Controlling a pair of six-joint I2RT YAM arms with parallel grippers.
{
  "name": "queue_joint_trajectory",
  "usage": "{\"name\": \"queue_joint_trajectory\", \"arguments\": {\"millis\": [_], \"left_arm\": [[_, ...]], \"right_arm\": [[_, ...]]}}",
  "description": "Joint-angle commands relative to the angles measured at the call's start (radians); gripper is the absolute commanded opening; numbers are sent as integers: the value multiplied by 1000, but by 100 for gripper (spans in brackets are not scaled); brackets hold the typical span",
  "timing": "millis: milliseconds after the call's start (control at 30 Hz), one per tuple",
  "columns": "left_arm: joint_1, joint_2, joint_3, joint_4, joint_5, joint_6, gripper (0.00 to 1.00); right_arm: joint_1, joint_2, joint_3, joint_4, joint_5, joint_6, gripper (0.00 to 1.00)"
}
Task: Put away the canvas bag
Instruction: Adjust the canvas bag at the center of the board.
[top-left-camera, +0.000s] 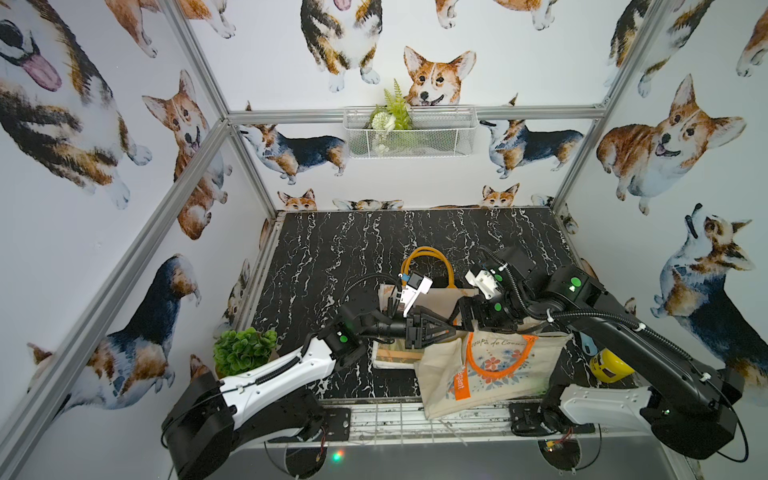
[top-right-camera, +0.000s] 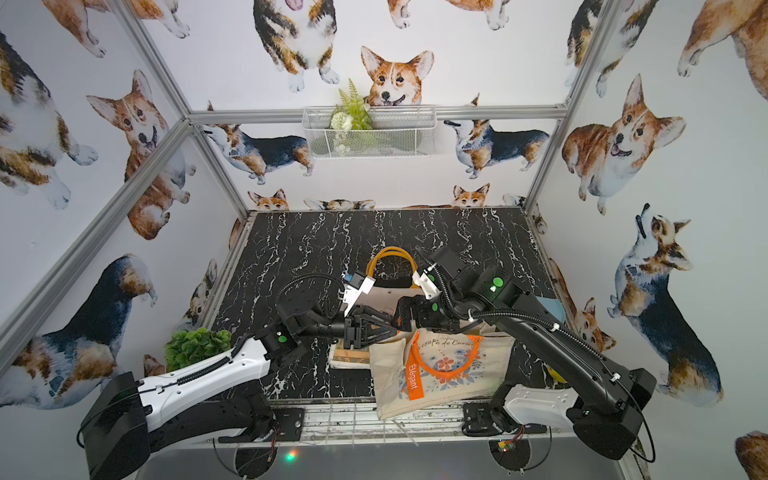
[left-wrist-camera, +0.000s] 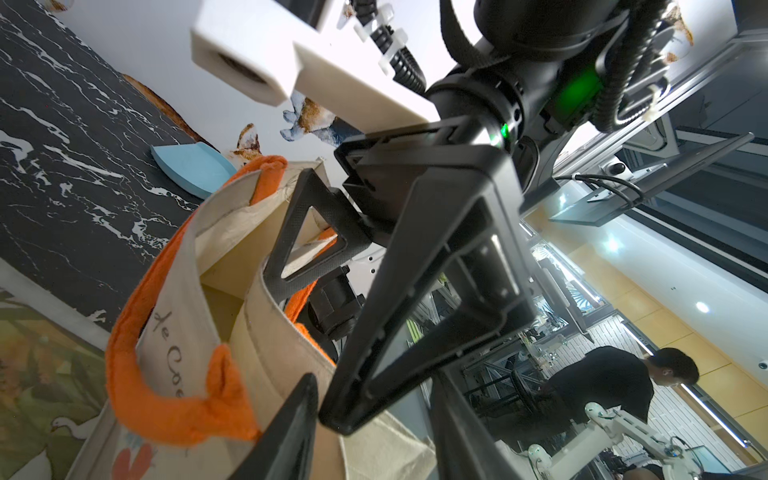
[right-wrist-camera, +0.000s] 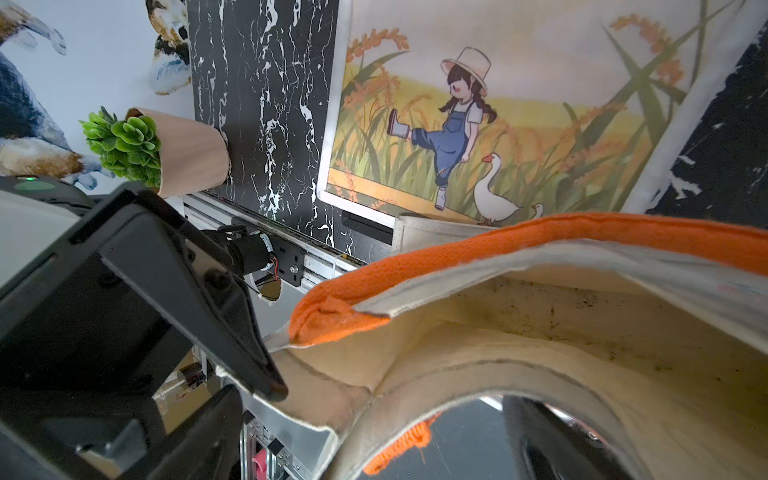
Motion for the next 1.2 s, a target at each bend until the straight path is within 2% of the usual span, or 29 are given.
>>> {"name": "queue_joint_trajectory", "arguments": {"millis": [0,100,233,333,400,500,600,700,800,900,967,1100,1167], "left_arm": [[-6,-23,-11,-124,-46,47,45],[-5,-85,-12,-260,-119,119,42],[-5,-241,58,-674,-422,265,44],[-2,-357,73,-794,-526,321,48],[5,-407,87,-852,-547,349,49],[19,-399,142,-999,-585,364,47],[21,-359,159,-1010,-482,342,45],[10,-356,145,-935,-374,294,39],[-82,-386,186,-970,-410,322,34],[-233,-385,239,-1062,-478,381,31],[-318,-372,286,-1082,-487,389,24],[-486,-318,287,-1029,-462,368,0],[-554,-268,295,-996,-446,359,0]], "right_arm": [[-7,4,54,162,-69,30,99],[-12,-5,139,49,-2,-60,100],[-16,-49,243,-47,68,-168,100],[-15,-51,309,-155,163,-292,100],[-13,-88,289,-169,146,-411,100],[7,-217,149,-41,132,-603,100],[7,-416,-70,225,153,-791,99],[7,-437,-114,303,238,-894,99],[6,-331,-53,224,318,-967,99],[6,-239,-12,206,285,-1024,99],[1,-200,19,200,247,-1037,99],[-51,-130,65,185,207,-1021,99],[-84,-122,71,189,171,-1003,99]]}}
